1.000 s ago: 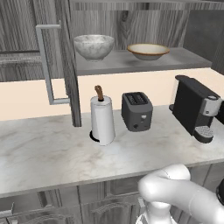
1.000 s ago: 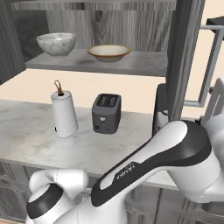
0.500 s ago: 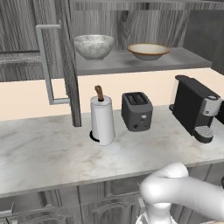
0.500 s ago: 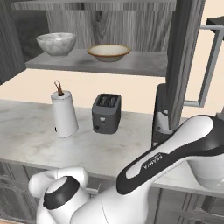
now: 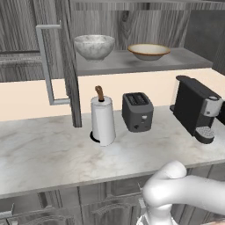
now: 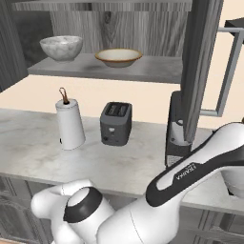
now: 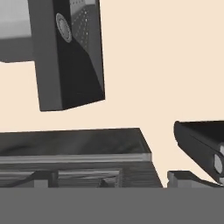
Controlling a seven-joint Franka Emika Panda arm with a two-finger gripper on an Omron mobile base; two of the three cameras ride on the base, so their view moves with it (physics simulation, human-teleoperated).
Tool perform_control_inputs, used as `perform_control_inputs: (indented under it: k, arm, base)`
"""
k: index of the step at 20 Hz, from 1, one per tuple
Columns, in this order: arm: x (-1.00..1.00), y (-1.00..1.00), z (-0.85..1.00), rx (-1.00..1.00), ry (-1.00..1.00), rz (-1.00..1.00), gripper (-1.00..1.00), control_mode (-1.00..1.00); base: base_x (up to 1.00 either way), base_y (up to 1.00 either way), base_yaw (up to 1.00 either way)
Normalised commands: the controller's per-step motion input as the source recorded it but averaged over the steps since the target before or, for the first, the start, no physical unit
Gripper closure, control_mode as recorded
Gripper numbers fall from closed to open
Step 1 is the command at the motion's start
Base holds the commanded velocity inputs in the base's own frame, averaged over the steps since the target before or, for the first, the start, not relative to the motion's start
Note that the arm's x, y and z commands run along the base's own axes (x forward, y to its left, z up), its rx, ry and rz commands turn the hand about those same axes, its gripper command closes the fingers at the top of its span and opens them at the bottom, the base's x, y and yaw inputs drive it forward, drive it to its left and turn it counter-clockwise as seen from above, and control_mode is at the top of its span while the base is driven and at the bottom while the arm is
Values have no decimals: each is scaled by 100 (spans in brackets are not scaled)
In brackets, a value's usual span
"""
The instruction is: Open the cabinet. Pick the bowls from the counter and place them in the cabinet. Then close the cabinet.
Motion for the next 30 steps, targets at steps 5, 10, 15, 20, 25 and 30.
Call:
perform_control_inputs:
  k: [5, 10, 15, 20, 25, 30]
  arm:
    - [27, 0, 0, 0, -2, 8, -100, -100]
    - [24, 5, -1, 0, 0, 16, -100, -100]
    - [2, 1, 0, 0, -5, 21, -100, -100]
    - [-72, 0, 13, 1, -20, 24, -100, -100]
    - [-86, 40, 12, 1, -22, 27, -100, -100]
    - [-12, 93, -1, 0, -5, 24, -100, -100]
  base:
    - [0, 0, 0]
    - [0, 0, 0]
    - [0, 0, 0]
    - [0, 0, 0]
    - [0, 0, 0]
    - [0, 0, 0]
